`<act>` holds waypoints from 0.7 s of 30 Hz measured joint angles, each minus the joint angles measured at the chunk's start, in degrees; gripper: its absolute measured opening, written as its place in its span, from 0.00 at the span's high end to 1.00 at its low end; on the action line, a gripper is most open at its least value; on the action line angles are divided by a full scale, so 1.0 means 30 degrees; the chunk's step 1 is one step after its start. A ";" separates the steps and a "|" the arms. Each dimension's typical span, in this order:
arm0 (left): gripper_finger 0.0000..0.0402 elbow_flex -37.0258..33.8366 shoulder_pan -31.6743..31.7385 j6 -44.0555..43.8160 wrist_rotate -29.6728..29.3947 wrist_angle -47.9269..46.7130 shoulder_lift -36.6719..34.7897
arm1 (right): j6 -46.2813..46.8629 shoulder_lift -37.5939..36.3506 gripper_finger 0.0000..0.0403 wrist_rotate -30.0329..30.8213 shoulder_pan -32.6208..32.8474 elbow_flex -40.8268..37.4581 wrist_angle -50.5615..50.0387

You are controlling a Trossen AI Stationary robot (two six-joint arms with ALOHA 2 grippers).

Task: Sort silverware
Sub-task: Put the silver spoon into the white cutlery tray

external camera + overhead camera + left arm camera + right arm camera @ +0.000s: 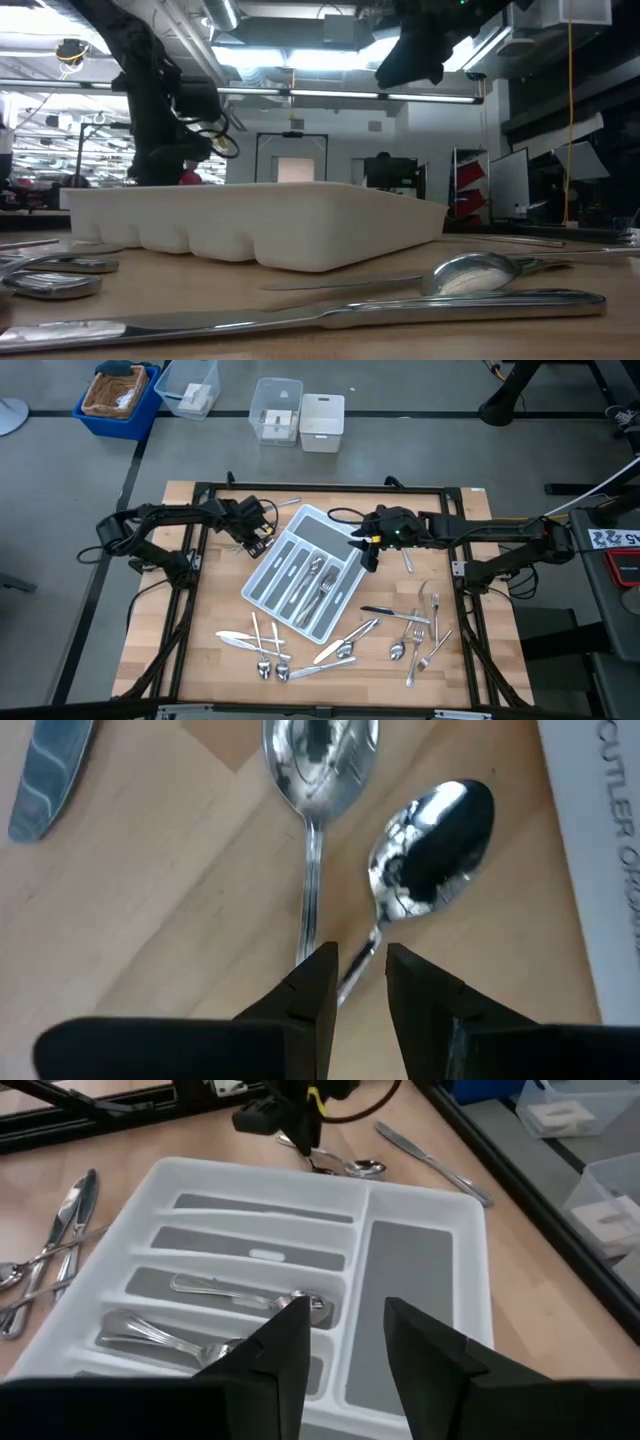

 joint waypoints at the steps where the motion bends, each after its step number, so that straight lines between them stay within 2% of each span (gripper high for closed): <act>1: 0.81 0.0000 -0.0001 0.0177 -0.0021 0.0091 0.0097 | 0.0000 -0.0150 0.67 0.0011 0.0000 0.0000 -0.0157; 21: 0.81 -0.0544 -0.0255 0.3042 -0.0401 0.0531 0.0527 | -0.0546 -0.0687 0.67 0.0831 -0.0003 0.0000 -0.1105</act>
